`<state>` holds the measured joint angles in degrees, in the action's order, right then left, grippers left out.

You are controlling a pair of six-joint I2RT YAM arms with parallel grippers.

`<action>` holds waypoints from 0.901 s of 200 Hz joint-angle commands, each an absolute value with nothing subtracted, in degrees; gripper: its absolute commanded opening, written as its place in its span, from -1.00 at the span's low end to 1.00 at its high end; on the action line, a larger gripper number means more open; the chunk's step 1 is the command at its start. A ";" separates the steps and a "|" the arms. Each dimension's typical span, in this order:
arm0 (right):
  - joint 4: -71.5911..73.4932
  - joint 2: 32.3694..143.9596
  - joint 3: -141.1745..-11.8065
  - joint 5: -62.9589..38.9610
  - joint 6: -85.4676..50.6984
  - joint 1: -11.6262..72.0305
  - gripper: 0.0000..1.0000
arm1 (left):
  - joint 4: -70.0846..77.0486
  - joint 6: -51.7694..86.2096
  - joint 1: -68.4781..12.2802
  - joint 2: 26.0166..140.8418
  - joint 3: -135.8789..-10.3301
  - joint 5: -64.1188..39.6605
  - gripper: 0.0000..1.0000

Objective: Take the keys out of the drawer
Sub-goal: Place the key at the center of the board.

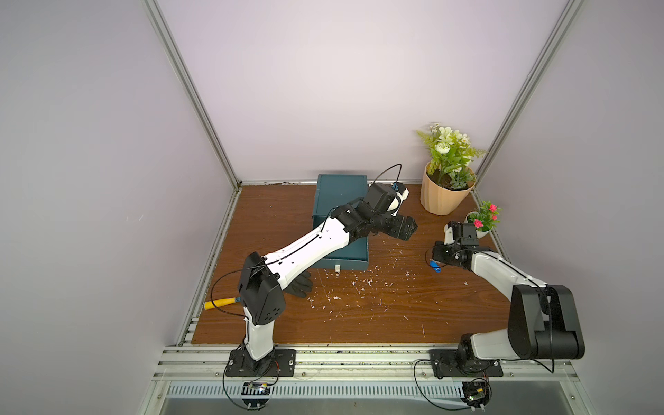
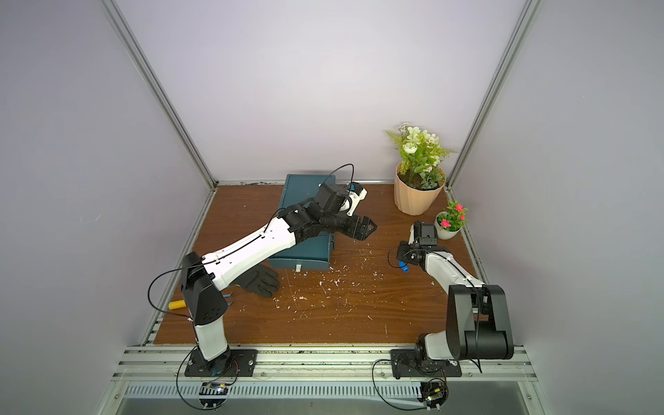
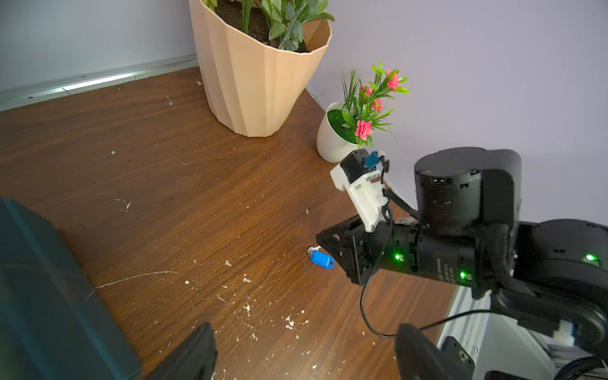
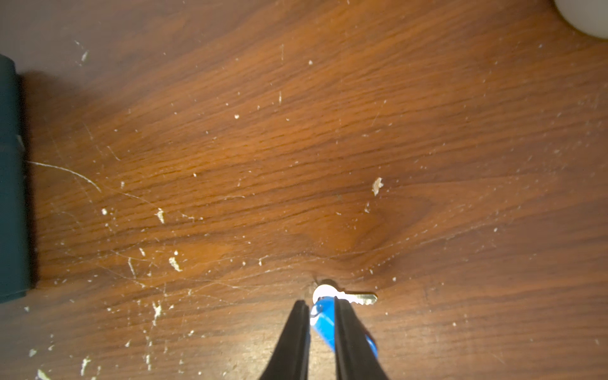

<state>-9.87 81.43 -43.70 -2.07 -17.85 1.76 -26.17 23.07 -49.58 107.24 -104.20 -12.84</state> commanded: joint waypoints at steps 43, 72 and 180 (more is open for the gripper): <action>-12.37 76.28 -46.29 -3.14 -18.56 1.51 -0.34 | -26.98 21.31 -50.28 108.19 -106.06 -12.58 0.78; -13.68 74.98 -47.30 -4.23 -19.63 1.53 -0.34 | -27.33 20.82 -50.29 107.94 -106.35 -12.33 0.78; -17.32 70.17 -60.72 -8.29 -23.51 5.86 -0.33 | -27.03 20.66 -49.50 98.62 -104.78 -4.25 0.76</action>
